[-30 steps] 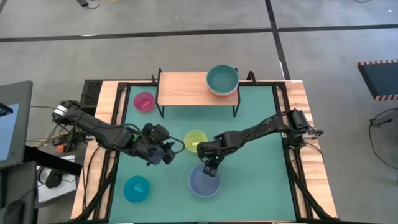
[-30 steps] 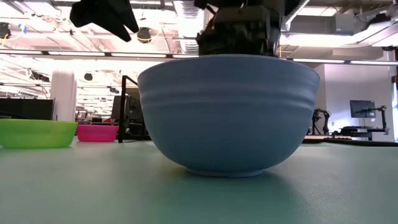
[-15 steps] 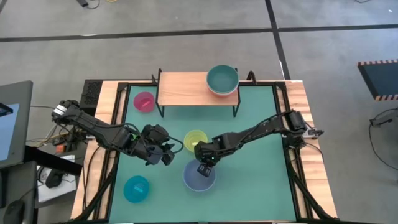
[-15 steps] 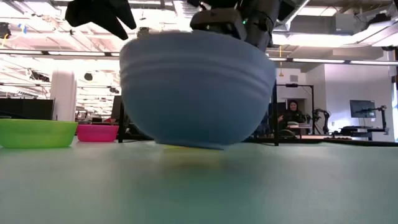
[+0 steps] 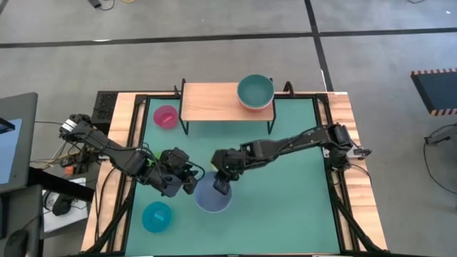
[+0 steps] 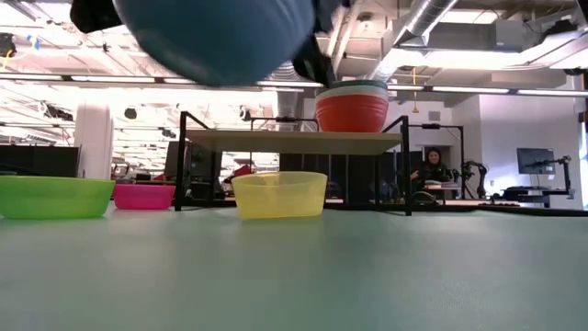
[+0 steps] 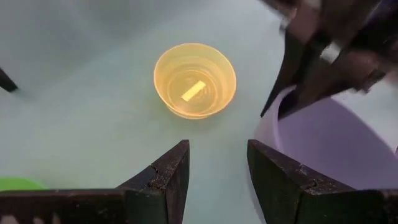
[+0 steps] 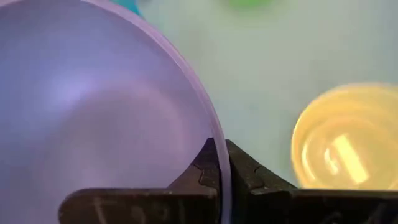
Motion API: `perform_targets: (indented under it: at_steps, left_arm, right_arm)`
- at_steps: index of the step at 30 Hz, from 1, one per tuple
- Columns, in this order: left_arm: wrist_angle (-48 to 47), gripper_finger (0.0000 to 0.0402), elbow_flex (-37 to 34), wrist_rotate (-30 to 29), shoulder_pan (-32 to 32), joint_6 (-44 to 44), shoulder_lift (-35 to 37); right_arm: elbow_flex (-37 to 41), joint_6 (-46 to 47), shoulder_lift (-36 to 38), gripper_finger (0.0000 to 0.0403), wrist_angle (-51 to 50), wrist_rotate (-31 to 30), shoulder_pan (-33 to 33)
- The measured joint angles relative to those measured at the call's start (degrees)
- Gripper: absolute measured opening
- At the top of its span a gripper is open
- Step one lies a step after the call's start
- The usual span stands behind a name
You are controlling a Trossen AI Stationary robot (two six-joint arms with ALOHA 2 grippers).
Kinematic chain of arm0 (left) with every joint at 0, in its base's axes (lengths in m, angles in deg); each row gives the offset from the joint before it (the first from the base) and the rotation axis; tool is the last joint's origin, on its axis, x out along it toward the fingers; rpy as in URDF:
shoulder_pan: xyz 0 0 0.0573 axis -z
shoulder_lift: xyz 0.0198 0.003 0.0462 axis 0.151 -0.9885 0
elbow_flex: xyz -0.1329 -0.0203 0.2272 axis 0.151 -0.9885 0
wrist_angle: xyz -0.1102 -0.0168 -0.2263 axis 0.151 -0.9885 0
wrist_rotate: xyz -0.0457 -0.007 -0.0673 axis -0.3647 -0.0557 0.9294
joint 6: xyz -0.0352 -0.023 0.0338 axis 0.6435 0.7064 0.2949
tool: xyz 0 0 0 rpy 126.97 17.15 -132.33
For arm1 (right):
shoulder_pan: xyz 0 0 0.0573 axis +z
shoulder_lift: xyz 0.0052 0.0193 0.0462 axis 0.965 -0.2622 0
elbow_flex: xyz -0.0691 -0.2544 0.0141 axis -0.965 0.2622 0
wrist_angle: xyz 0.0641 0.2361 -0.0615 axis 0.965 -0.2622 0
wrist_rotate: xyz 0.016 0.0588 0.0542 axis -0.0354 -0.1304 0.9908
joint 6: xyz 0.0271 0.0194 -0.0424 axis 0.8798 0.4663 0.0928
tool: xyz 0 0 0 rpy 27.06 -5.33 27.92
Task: Place and stack bowls onto a shelf
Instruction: Stack the light blue bowl on the green bowl on the shelf
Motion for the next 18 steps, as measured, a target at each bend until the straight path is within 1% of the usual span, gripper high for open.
perform_targets:
  at_steps: [3,7,10,13,18]
  left_arm:
    - [-0.2,0.0145,0.0,-1.2,-0.3,-0.9,0.0]
    - [-0.1,0.0145,0.0,-4.6,-2.3,-3.6,0.0]
    - [0.1,0.0145,0.0,-4.1,-5.3,-7.6,0.4]
    - [1.3,0.0145,0.0,-0.8,-9.2,-12.8,0.4]
    - [5.5,0.0145,0.0,8.2,-15.9,-24.4,0.4]
  right_arm:
    - [-4.1,-0.6,0.0,0.003,-4.7,-4.2,-1.0]
    - [-8.3,-2.0,0.0,0.0031,-12.7,-12.7,-1.5]
    - [-10.5,-3.0,0.0,0.0028,-16.9,-18.7,-1.5]
    - [-12.3,-3.4,0.0,0.0028,-19.8,-22.9,-1.5]
    - [-14.2,-4.9,0.0,0.0034,-23.2,-25.9,-1.9]
